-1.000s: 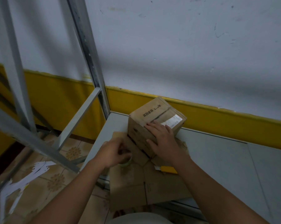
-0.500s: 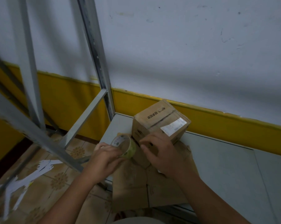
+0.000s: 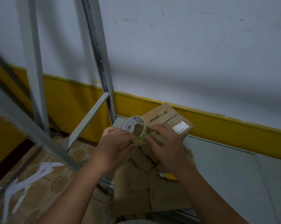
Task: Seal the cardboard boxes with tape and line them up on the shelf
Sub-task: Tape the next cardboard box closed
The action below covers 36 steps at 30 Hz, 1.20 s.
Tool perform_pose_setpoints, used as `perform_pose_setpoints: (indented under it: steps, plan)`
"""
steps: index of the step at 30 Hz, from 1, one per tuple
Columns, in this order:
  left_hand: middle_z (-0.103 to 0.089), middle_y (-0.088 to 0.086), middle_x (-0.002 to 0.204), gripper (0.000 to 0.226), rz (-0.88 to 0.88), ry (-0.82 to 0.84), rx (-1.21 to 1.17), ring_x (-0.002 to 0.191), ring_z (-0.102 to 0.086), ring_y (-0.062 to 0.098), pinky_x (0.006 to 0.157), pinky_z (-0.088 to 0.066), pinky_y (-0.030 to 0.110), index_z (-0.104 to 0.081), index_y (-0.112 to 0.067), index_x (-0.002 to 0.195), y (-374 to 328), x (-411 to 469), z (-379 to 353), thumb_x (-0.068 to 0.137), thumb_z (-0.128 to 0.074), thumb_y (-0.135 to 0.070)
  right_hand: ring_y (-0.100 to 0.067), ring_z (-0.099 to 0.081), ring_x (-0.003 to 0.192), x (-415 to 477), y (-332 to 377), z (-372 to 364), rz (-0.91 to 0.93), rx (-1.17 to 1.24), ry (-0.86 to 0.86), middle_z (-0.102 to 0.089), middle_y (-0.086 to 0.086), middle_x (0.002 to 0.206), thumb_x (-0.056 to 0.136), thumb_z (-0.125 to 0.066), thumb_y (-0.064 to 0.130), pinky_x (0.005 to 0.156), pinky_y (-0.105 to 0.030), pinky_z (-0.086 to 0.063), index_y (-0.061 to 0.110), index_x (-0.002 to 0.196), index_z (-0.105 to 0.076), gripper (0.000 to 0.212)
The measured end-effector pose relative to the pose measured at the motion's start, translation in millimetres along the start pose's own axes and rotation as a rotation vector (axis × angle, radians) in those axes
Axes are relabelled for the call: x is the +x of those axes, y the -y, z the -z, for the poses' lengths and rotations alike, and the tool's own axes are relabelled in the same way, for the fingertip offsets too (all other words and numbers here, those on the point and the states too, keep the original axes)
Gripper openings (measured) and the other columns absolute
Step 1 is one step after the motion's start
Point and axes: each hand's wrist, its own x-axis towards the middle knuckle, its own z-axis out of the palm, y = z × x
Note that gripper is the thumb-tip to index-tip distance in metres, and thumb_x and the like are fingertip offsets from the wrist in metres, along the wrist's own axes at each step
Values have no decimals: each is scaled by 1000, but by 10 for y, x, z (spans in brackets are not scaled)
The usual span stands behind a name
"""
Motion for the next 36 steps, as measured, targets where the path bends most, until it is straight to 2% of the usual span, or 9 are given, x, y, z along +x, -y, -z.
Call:
perform_pose_setpoints:
  steps: [5, 8, 11, 14, 18, 25, 30, 33, 36]
  plan:
    - [-72, -21, 101, 29, -54, 49, -40, 97, -63, 2, 100, -36, 31, -75, -30, 105, -25, 28, -22, 96, -59, -53, -5, -65, 95, 0, -23, 22, -29, 57, -55, -70, 7, 99, 94, -74, 16, 79, -26, -56, 15, 109, -79, 15]
    - [-69, -20, 102, 36, 44, 112, -195, 106, -58, 9, 94, -45, 30, -71, -38, 103, -41, 59, -60, 91, -58, -69, -2, -67, 96, 5, -25, 50, -211, 149, -42, -71, 17, 95, 97, -71, 18, 76, -22, -58, 24, 100, -76, 9]
    - [-69, -21, 98, 24, 143, 121, -427, 115, -58, -4, 89, -48, 15, -66, -49, 86, -33, 106, -93, 87, -63, -72, -2, -68, 95, 28, -38, 105, -385, 290, 13, -73, 18, 94, 98, -68, 18, 72, -23, -58, 29, 92, -75, 14]
    - [-67, -13, 79, 28, 198, 108, -530, 81, -66, 4, 65, -47, 23, -65, -35, 74, 0, 190, -131, 90, -67, -58, -7, -70, 94, 42, -69, 133, -448, 354, 31, -75, 12, 95, 99, -68, 19, 76, -31, -61, 26, 94, -77, 13]
    - [-56, -13, 63, 39, 158, 137, -421, 58, -54, 8, 52, -34, 24, -60, -30, 69, 56, 324, -147, 92, -63, -61, -15, -71, 96, 4, -121, 126, -500, 387, -41, -76, 5, 95, 99, -68, 21, 83, -42, -61, 25, 94, -77, 12]
    - [-49, -4, 51, 82, 294, 278, 18, 48, -45, 10, 49, -34, 33, -57, -19, 57, 223, 578, -137, 69, -53, -100, -11, -72, 93, -231, -129, 102, -611, 462, -195, -77, 4, 92, 99, -68, 24, 83, -31, -58, 22, 98, -78, 10]
    - [-66, -12, 91, 75, 424, 460, 18, 79, -59, 5, 66, -52, 34, -64, -33, 96, 293, 708, -257, 57, -70, -96, -3, -69, 93, -334, -220, -188, -806, 436, -342, -77, 10, 92, 99, -68, 24, 73, -17, -51, 21, 100, -78, 11]
    - [-59, -5, 140, 115, 445, 571, 4, 124, -58, 17, 101, -54, 41, -51, -26, 145, 327, 826, -394, 55, -75, -93, -3, -67, 92, -357, -299, -255, -779, 308, -357, -73, 10, 93, 101, -66, 25, 73, -20, -49, 24, 98, -75, 10]
    - [-60, -11, 139, 108, 440, 606, -101, 126, -59, 16, 95, -54, 37, -50, -32, 143, 337, 951, -515, 55, -82, -87, 1, -65, 86, -381, -361, -211, -748, 238, -406, -71, 11, 88, 101, -65, 22, 68, -15, -47, 24, 95, -73, 10]
